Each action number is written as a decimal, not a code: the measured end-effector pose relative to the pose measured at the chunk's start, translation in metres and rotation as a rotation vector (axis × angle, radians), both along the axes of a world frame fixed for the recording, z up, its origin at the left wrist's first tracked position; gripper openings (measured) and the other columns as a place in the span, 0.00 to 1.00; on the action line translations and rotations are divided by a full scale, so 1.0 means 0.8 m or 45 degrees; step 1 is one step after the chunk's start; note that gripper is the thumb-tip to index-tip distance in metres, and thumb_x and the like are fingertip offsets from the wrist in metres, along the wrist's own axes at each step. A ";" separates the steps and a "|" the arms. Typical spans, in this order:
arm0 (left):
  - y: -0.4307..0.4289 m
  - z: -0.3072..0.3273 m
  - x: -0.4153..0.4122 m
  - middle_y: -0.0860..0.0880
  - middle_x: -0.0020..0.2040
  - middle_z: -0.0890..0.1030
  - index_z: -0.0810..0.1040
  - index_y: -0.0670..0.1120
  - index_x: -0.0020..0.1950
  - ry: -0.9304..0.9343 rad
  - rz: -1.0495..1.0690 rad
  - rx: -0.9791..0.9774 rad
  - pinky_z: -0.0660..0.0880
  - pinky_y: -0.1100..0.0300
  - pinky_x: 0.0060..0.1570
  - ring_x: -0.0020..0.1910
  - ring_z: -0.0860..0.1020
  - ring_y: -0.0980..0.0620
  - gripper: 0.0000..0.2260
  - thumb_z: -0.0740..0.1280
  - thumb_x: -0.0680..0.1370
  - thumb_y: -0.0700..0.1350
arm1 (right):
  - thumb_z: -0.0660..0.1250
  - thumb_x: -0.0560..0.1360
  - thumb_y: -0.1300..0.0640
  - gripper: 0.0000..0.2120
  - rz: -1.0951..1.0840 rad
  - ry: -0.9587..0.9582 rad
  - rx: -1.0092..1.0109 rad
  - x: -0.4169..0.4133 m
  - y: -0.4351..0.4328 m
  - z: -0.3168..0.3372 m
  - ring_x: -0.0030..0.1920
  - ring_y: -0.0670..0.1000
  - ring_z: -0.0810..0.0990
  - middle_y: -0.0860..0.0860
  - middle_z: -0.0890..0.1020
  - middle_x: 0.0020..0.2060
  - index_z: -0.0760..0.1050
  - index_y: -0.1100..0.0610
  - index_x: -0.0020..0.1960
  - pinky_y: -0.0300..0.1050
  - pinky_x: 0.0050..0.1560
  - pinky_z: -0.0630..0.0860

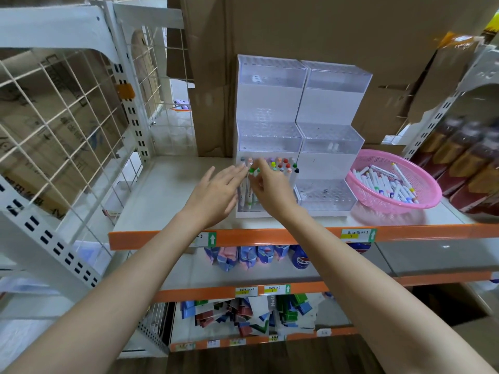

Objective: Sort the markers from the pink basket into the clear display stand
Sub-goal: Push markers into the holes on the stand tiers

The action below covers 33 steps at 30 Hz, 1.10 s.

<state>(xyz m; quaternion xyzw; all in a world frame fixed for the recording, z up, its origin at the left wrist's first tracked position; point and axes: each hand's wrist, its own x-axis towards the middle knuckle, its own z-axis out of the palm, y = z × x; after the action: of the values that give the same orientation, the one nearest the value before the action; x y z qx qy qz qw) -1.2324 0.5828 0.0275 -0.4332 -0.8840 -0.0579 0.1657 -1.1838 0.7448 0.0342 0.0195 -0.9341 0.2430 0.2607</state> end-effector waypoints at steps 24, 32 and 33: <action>0.012 0.013 0.010 0.47 0.74 0.64 0.62 0.44 0.75 -0.089 0.047 0.115 0.58 0.47 0.71 0.73 0.63 0.49 0.26 0.62 0.77 0.42 | 0.77 0.66 0.55 0.17 -0.215 0.137 0.549 0.007 0.011 0.008 0.48 0.58 0.79 0.54 0.79 0.46 0.76 0.55 0.52 0.55 0.52 0.74; 0.036 0.023 0.014 0.44 0.70 0.70 0.65 0.42 0.72 -0.083 0.082 0.192 0.63 0.48 0.69 0.69 0.68 0.46 0.25 0.63 0.75 0.40 | 0.71 0.72 0.54 0.14 -0.155 0.075 0.502 0.009 0.021 0.014 0.53 0.58 0.78 0.53 0.80 0.51 0.77 0.53 0.57 0.56 0.55 0.72; 0.041 0.025 0.015 0.44 0.69 0.71 0.66 0.42 0.72 -0.079 0.086 0.196 0.64 0.48 0.69 0.68 0.69 0.46 0.25 0.63 0.74 0.40 | 0.71 0.72 0.54 0.14 -0.147 0.070 0.487 0.011 0.026 0.016 0.53 0.58 0.77 0.53 0.80 0.51 0.77 0.53 0.57 0.55 0.55 0.71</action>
<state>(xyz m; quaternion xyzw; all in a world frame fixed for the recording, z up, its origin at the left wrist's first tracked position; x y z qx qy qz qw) -1.2207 0.6157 0.0471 -0.3870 -0.8958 -0.1337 0.1729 -1.1754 0.7653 0.0468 0.0216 -0.9553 0.0453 0.2913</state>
